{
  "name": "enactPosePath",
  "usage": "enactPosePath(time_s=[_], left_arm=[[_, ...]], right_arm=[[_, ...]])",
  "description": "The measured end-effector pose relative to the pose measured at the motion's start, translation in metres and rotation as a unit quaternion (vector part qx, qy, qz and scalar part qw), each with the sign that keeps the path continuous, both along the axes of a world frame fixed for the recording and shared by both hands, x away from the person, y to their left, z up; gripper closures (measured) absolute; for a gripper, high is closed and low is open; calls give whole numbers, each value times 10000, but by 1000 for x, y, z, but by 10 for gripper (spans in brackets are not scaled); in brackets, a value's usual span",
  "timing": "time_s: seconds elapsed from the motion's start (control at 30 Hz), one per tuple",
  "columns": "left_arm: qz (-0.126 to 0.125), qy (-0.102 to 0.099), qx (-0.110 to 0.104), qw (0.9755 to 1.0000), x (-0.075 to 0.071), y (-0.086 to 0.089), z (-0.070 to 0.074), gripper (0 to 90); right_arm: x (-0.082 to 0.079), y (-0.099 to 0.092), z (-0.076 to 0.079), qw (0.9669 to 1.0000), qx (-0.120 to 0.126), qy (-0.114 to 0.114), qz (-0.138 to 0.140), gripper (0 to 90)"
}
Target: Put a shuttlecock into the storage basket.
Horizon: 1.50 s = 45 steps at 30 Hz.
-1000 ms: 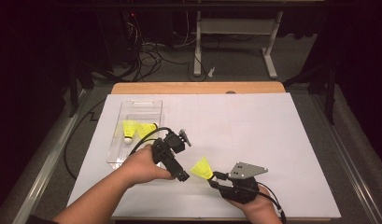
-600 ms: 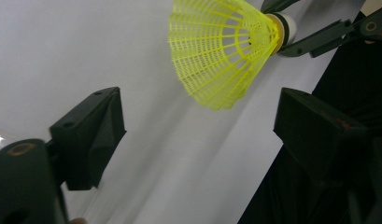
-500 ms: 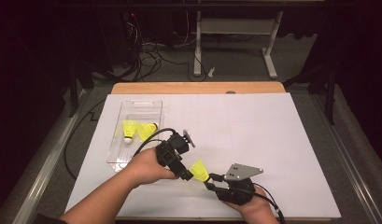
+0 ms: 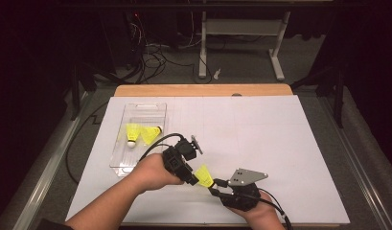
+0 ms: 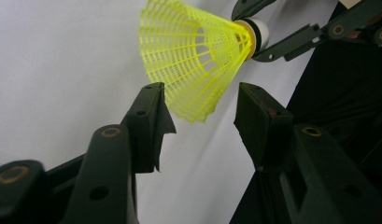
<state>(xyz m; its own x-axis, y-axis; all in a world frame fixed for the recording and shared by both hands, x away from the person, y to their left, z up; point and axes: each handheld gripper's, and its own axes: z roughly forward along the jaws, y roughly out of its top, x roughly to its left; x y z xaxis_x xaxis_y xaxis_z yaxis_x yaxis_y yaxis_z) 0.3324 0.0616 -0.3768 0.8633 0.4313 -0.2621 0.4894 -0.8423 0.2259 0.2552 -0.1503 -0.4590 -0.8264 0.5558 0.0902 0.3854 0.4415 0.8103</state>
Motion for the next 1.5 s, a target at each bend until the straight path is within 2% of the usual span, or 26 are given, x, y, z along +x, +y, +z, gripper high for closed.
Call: enactPosePath(time_s=[0.33, 0.4, 0.87, 1.5], left_arm=[[-192, 20, -1, 9998, -3, -9, -2, 660], [-303, 13, 53, 9995, -3, -9, -2, 682], [-384, -61, 34, 9992, -5, -7, -3, 871], [-508, -70, 63, 9987, -6, -8, -3, 900]], right_arm=[[0, 2, 0, 10000, -11, -7, 19, 661], [0, 2, 0, 10000, -20, -4, 7, 661], [1, 2, -2, 9999, -109, -19, -12, 660], [1, 3, -5, 9998, -177, -73, 77, 659]])
